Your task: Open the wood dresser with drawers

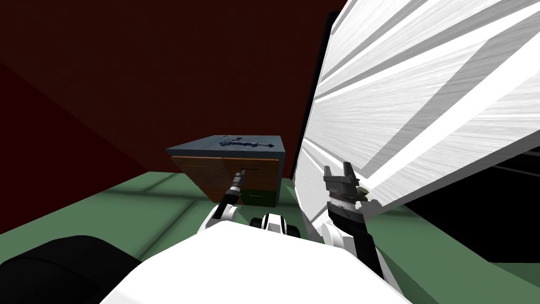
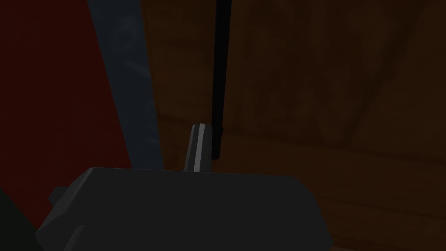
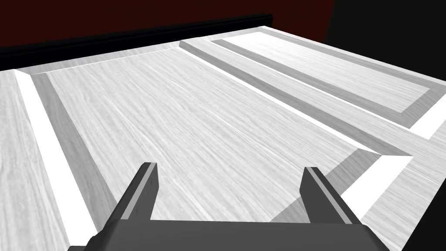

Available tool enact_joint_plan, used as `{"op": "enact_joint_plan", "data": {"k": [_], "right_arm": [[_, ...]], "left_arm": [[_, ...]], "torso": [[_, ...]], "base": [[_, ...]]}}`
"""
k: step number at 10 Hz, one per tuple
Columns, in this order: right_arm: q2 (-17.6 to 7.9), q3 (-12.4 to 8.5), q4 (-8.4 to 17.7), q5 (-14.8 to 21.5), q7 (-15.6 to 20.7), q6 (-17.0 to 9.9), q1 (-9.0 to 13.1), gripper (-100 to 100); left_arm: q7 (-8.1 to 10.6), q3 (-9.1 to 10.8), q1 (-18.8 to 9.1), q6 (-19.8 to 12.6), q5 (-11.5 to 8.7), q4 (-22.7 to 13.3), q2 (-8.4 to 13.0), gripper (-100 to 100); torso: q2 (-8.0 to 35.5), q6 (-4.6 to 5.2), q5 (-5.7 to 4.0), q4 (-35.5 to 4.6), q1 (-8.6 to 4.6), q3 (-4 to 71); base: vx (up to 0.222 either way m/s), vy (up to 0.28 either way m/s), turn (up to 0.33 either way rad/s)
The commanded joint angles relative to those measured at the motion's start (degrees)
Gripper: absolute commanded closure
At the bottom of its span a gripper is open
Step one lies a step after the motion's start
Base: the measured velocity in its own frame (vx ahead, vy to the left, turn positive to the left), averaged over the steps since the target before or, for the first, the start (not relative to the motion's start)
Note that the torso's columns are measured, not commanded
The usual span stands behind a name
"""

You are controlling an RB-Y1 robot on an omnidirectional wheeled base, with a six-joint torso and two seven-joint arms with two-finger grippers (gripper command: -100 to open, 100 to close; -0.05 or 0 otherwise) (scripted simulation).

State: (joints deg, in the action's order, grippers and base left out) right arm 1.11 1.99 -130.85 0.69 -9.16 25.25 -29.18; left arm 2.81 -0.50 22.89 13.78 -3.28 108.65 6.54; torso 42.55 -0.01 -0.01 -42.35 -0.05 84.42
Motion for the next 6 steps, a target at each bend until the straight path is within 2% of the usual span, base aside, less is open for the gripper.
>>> {"op": "enact_joint_plan", "data": {"k": [1, 2, 3, 4, 6], "right_arm": [[0.0, 0.0, 0.0, 0.0, 0.0, 0.0, 0.0, 0], [0.0, 0.0, 0.0, 0.0, 0.0, 0.0, 0.0, 0], [0.0, 0.0, 0.0, 0.0, 0.0, 0.0, 0.0, 0], [0.0, 0.0, 0.0, 0.0, 0.0, 0.0, 0.0, 0], [0.0, 0.0, 0.0, 0.0, 0.0, 0.0, 0.0, 0]], "left_arm": [[0.26, -0.38, 1.4, -0.6, -0.1, 2.1, 0.4, 100], [0.34, -0.51, 1.9, -0.8, -0.2, 2.8, 0.6, 100], [0.32, -0.38, 1.5, -0.6, -0.2, 2.3, 0.5, 100], [0.34, -0.14, 0.8, -0.6, -0.3, 1.0, 0.2, -100], [0.34, 0.08, 0.1, -0.5, -0.3, -0.1, -0.1, -100]], "torso": [[0.0, 0.01, 0.01, 0.0, 0.05, 0.0], [0.0, 0.01, 0.02, 0.0, 0.09, 0.0], [-0.2, 0.01, 0.02, 0.0, 0.05, 0.1], [-0.6, 0.02, 0.01, 0.1, 0.05, 0.3], [-1.0, 0.01, 0.03, 0.3, 0.09, 0.6]], "base": [[-0.202, 0.001, 0.016], [-0.209, -0.009, 0.017], [-0.096, -0.006, 0.003], [0.073, 0.003, -0.012], [0.161, 0.011, -0.007]]}}
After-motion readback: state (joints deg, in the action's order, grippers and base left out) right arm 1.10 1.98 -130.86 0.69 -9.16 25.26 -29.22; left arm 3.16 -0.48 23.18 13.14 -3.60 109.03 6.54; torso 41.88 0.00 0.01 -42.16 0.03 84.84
